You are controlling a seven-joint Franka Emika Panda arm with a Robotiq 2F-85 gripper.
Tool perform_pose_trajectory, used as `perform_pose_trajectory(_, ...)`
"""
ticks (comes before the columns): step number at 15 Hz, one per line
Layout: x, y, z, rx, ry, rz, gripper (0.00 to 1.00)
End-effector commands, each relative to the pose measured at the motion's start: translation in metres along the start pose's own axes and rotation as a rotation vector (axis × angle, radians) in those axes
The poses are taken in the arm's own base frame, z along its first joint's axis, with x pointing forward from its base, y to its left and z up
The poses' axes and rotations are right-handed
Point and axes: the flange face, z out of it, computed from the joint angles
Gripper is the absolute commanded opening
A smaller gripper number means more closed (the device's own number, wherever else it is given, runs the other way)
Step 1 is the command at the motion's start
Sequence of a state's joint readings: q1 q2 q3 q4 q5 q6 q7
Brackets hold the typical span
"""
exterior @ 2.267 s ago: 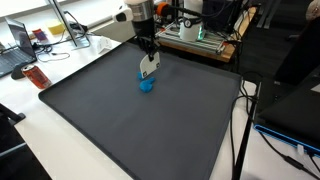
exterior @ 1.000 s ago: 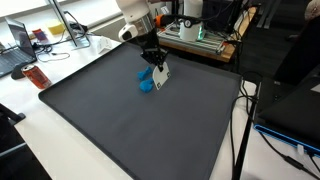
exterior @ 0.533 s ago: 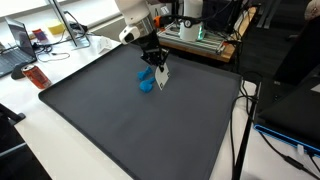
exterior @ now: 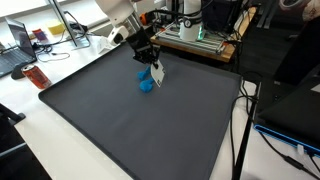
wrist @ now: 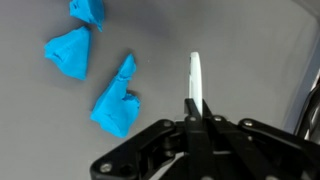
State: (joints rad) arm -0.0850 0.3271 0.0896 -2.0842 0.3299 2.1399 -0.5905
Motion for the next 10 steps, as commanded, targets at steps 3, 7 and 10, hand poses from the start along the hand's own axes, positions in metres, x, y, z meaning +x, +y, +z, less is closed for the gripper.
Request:
perform_pose_trajectory(3, 0.021, 0.030, -0.008, 0.066, -0.050, -0.059, 0.01)
perform_pose_trajectory(7, 0.025, 0.049, -0.008, 0.106, -0.096, -0.126, 0.01)
perform_pose_trajectory(10, 0.025, 0.062, -0.005, 0.116, -0.122, -0.170, 0.01)
